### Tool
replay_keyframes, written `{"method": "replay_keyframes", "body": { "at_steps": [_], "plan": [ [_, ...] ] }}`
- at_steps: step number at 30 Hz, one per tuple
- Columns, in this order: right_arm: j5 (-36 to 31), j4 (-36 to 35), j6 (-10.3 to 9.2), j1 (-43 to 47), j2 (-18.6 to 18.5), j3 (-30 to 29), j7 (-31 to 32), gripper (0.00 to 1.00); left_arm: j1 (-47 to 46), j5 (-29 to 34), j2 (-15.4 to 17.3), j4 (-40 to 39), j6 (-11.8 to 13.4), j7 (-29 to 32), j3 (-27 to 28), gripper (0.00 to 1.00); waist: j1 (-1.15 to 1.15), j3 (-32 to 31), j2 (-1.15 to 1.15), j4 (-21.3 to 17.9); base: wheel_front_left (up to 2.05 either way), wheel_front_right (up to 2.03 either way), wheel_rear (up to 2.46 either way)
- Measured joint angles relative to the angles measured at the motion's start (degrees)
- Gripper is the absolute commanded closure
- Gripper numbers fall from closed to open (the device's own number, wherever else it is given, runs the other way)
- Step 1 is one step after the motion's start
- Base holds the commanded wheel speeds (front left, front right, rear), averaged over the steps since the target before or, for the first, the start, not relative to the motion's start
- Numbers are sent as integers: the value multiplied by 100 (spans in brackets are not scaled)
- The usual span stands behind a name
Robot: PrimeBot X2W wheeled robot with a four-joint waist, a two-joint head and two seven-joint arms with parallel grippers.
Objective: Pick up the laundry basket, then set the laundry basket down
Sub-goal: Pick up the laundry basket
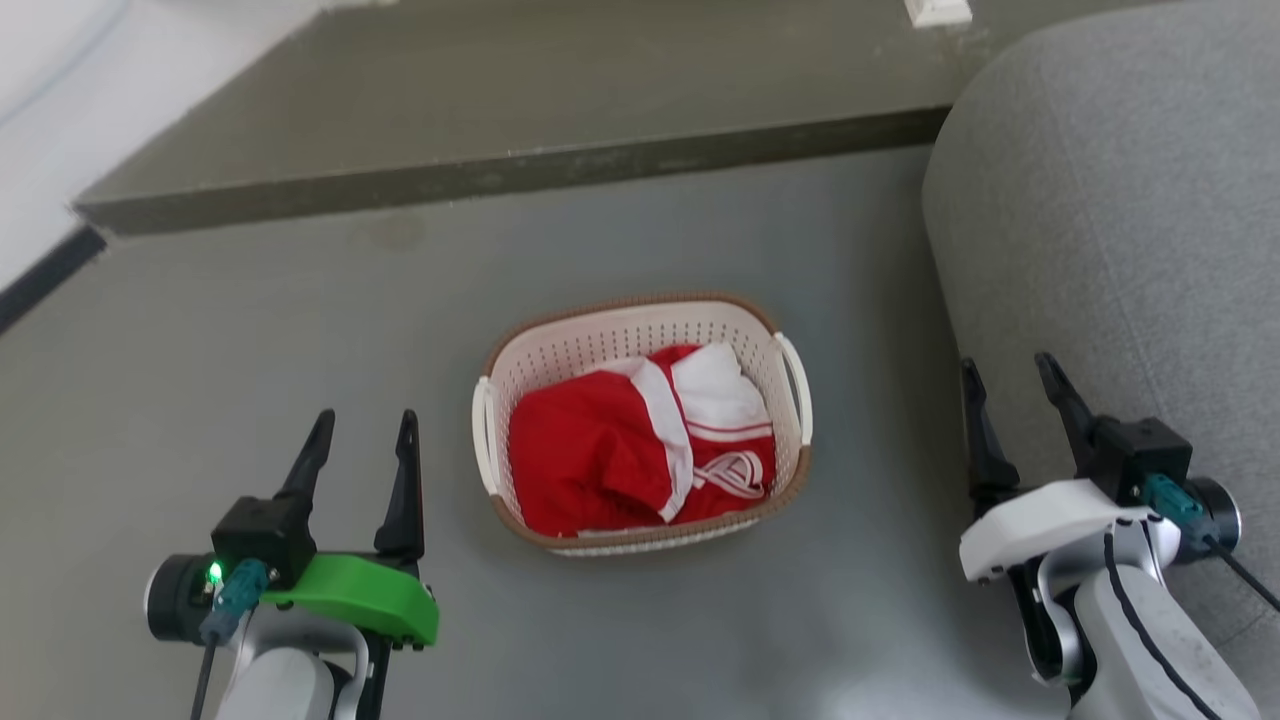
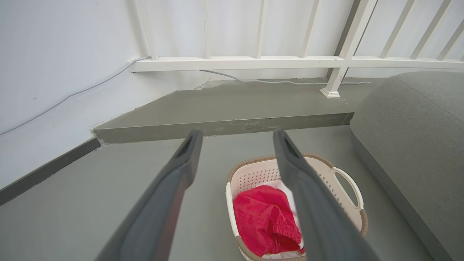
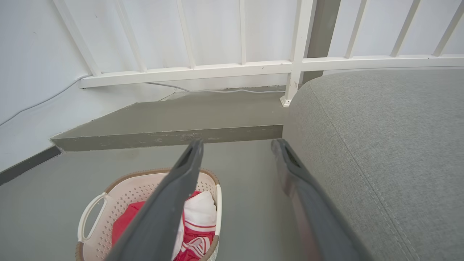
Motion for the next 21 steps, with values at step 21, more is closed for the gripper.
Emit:
{"method": "replay_keyframes", "body": {
  "at_steps": [21],
  "plan": [
    [-115, -68, 0, -789, 115, 44, 124, 0, -844, -1, -14, -29, -100, 0, 18, 0, 0, 1512, 0, -79, 0, 0, 0]
  ]
}}
